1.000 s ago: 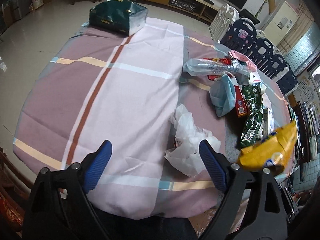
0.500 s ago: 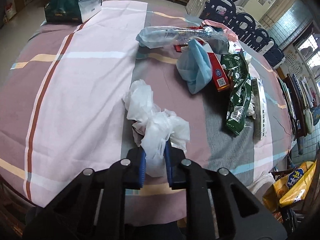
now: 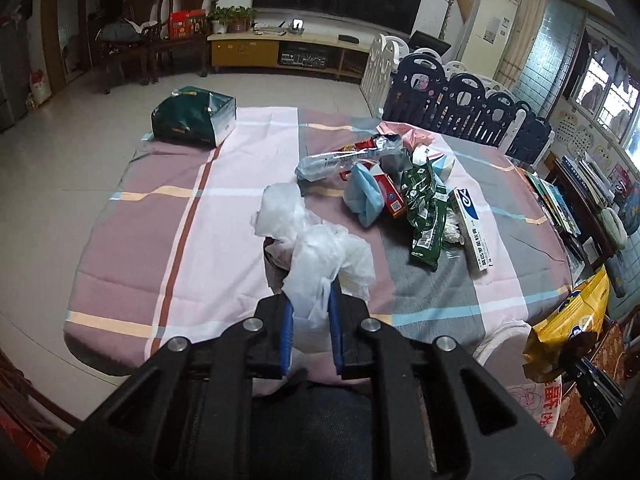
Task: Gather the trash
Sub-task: 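Carry both bags over the wastebasket and open both grippers to drop them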
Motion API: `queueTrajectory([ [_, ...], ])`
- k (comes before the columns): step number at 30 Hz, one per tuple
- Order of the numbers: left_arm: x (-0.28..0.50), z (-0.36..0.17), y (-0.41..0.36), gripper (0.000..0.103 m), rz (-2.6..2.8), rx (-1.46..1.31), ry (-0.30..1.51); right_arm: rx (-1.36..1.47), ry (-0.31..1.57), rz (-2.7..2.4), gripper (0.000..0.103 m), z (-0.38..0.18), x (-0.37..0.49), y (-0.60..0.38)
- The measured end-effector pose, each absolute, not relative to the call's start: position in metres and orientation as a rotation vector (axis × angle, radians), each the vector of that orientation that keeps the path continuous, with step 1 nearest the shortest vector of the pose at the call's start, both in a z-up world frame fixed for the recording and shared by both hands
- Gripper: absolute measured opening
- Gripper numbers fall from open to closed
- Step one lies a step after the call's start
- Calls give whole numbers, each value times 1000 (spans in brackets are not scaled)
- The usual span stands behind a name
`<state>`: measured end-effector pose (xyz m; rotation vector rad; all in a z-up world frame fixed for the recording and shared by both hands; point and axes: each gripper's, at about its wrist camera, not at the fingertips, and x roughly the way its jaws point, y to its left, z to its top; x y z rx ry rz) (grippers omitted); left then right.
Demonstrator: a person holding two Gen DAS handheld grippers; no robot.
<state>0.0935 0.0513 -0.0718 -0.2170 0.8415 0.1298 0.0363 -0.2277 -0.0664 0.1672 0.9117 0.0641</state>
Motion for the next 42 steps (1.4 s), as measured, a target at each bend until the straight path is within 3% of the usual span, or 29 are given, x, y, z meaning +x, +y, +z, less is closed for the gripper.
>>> queueTrajectory([
  [12, 62, -47, 45, 16, 42, -216, 789, 122, 932, -111, 17, -53, 14, -269],
  [20, 57, -48, 17, 16, -30, -182, 812, 166, 1099, -168, 18, -120, -3, -295],
  [23, 58, -53, 7, 16, -72, -182, 837, 188, 1215, -136, 26, -154, -2, -293],
  [25, 60, -58, 0, 16, -108, -188, 862, 216, 1269, -114, 52, -168, -2, -294],
  [27, 61, -62, -7, 16, -151, -197, 884, 258, 1228, -135, 64, -159, -5, -303],
  [36, 74, -96, -85, 16, -477, -206, 1050, 465, 848, -247, 77, -68, -28, -378],
  [38, 74, -108, -108, 20, -586, -207, 1104, 490, 815, -261, 78, -59, -31, -391],
  [39, 73, -116, -121, 30, -644, -212, 1148, 501, 811, -261, 78, -59, -32, -393],
  [41, 69, -124, -136, 53, -707, -221, 1192, 514, 816, -260, 78, -60, -33, -395],
  [42, 67, -127, -142, 74, -729, -217, 1207, 517, 825, -258, 78, -64, -32, -395],
])
